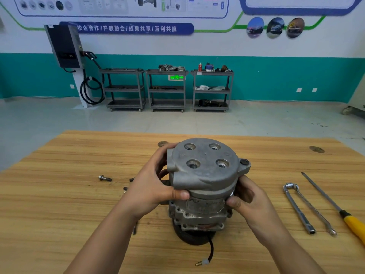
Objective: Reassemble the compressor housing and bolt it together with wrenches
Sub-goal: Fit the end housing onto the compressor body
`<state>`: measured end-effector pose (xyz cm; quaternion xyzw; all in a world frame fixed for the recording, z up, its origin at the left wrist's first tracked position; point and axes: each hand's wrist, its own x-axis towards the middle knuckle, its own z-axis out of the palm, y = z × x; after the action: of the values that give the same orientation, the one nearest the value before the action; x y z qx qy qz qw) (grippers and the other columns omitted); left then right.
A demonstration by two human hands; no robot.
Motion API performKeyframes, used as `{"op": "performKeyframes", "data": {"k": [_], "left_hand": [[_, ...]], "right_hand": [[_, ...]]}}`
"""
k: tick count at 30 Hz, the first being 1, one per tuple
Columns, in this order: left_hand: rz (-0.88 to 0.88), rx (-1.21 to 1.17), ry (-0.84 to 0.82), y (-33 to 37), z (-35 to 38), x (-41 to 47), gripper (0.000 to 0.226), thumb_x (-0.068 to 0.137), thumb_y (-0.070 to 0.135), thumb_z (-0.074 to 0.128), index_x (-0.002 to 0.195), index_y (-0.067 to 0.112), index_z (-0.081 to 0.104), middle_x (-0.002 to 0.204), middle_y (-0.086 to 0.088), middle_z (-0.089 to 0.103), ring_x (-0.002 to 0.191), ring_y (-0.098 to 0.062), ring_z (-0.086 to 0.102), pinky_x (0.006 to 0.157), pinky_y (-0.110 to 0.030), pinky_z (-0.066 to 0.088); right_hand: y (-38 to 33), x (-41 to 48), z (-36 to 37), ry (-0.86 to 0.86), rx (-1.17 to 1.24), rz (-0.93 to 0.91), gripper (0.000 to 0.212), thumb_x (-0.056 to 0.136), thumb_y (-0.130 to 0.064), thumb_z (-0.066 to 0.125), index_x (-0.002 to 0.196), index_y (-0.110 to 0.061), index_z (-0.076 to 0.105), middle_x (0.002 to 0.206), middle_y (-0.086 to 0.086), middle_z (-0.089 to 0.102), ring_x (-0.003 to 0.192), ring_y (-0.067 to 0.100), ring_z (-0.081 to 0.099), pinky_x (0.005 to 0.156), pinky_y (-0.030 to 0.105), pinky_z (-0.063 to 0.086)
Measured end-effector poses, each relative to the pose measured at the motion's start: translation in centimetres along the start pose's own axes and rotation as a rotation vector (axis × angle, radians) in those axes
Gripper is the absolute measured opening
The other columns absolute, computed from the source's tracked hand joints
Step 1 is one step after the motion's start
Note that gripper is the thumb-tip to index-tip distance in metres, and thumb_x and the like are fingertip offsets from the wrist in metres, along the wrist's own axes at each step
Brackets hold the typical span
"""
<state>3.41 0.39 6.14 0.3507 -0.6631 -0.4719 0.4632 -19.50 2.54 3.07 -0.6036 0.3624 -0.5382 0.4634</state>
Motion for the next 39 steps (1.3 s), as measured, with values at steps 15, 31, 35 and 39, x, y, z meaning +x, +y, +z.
{"op": "performKeyframes", "data": {"k": [15,31,35,39], "left_hand": [[-0.03,0.014,-0.092,0.3,-0.4,0.5,0.108,0.033,0.044,0.093,0.129,0.033,0.046,0.127,0.011,0.059,0.119,-0.012,0.056,0.092,-0.029,0.05],[-0.032,0.007,-0.08,-0.5,-0.2,-0.1,0.11,0.039,0.05,0.091,0.135,0.039,0.038,0.13,0.014,0.056,0.122,-0.012,0.054,0.09,-0.03,0.051],[-0.021,0.027,-0.055,-0.5,0.2,-0.7,0.124,0.038,0.06,0.088,0.143,0.043,0.024,0.134,0.024,0.049,0.127,-0.007,0.049,0.1,-0.036,0.047],[-0.005,0.068,-0.024,-0.4,0.5,-1.1,0.123,0.036,0.072,0.08,0.141,0.053,0.018,0.144,0.016,0.041,0.132,-0.007,0.043,0.104,-0.038,0.044]], "right_hand": [[0.9,-1.0,0.6,0.086,0.027,-0.041,0.074,0.047,-0.062,0.082,0.107,-0.022,0.065,0.109,-0.004,0.07,0.103,0.01,0.065,0.076,0.017,0.051],[1.4,-1.2,1.1,0.089,-0.053,-0.037,0.089,0.05,-0.071,0.074,0.12,-0.02,0.055,0.117,-0.009,0.066,0.109,0.007,0.061,0.081,0.016,0.049],[1.2,-1.4,0.9,0.077,-0.109,-0.026,0.087,0.053,-0.075,0.069,0.125,-0.029,0.051,0.122,-0.016,0.062,0.113,0.001,0.057,0.084,0.012,0.046],[1.6,-1.7,0.7,0.069,-0.188,0.005,0.104,0.046,-0.084,0.064,0.134,-0.034,0.042,0.13,-0.023,0.054,0.119,-0.008,0.048,0.087,0.006,0.04]]}}
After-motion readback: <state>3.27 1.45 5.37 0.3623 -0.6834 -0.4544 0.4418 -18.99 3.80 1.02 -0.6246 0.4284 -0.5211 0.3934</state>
